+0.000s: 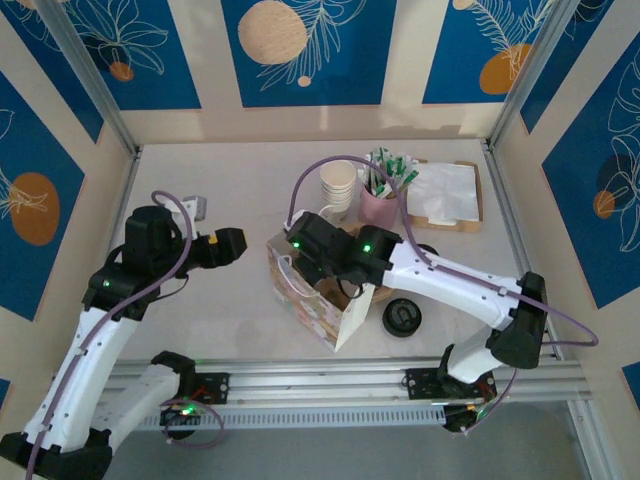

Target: Pack the takeout coffee

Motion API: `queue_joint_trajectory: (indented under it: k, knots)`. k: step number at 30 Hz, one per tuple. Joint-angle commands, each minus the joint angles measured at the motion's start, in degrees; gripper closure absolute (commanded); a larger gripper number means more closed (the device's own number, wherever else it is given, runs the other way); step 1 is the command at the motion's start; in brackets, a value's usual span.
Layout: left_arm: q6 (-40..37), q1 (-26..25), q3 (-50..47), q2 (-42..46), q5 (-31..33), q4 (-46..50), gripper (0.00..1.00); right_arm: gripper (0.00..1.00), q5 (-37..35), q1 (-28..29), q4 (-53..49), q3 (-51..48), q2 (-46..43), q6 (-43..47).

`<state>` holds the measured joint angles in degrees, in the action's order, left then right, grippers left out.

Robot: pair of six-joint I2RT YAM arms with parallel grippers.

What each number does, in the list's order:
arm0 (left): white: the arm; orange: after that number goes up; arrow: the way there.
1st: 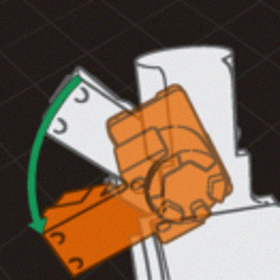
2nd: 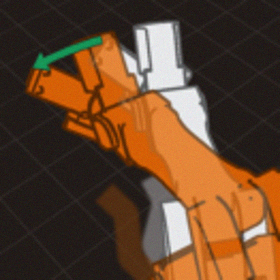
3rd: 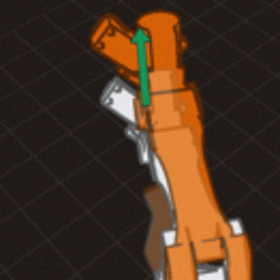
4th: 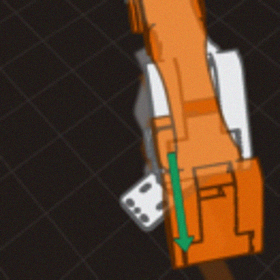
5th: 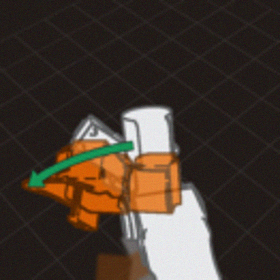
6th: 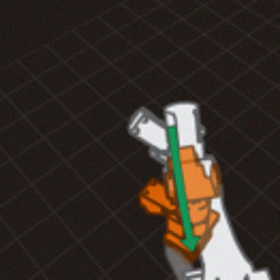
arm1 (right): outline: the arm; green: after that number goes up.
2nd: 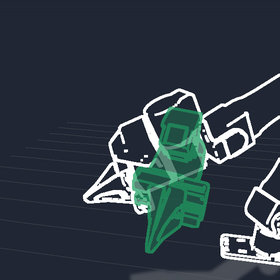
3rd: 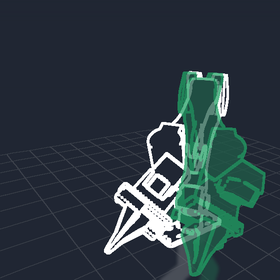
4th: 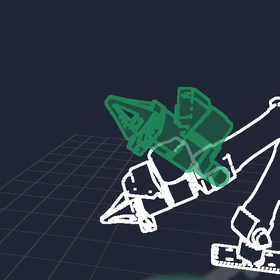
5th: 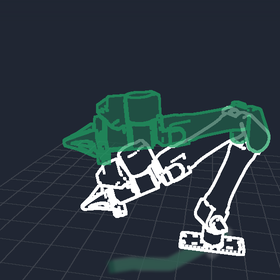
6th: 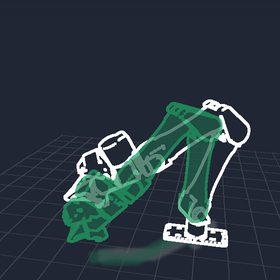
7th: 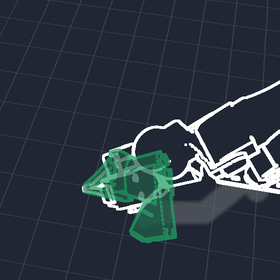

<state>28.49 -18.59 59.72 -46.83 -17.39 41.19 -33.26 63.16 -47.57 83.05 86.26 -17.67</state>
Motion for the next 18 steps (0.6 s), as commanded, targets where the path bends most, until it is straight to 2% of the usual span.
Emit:
queue_joint_trajectory:
  k: [1,12,18]
  knots:
    - [-1.0,-0.7,0.4,-0.2,-2.7,-1.3,0.13,0.95,1.5,-0.3,1.5,-1.1,1.5,1.3]
    - [-2.7,-1.7,-0.3,-2.4,-6.0,-3.1,0.11,0.96,4.2,-0.7,1.6,-4.3,2.3,1.4]
    - [-4.1,-4.0,-0.1,-4.0,-7.2,-3.8,0.12,0.96,3.8,-0.9,2.5,-6.1,2.2,1.6]
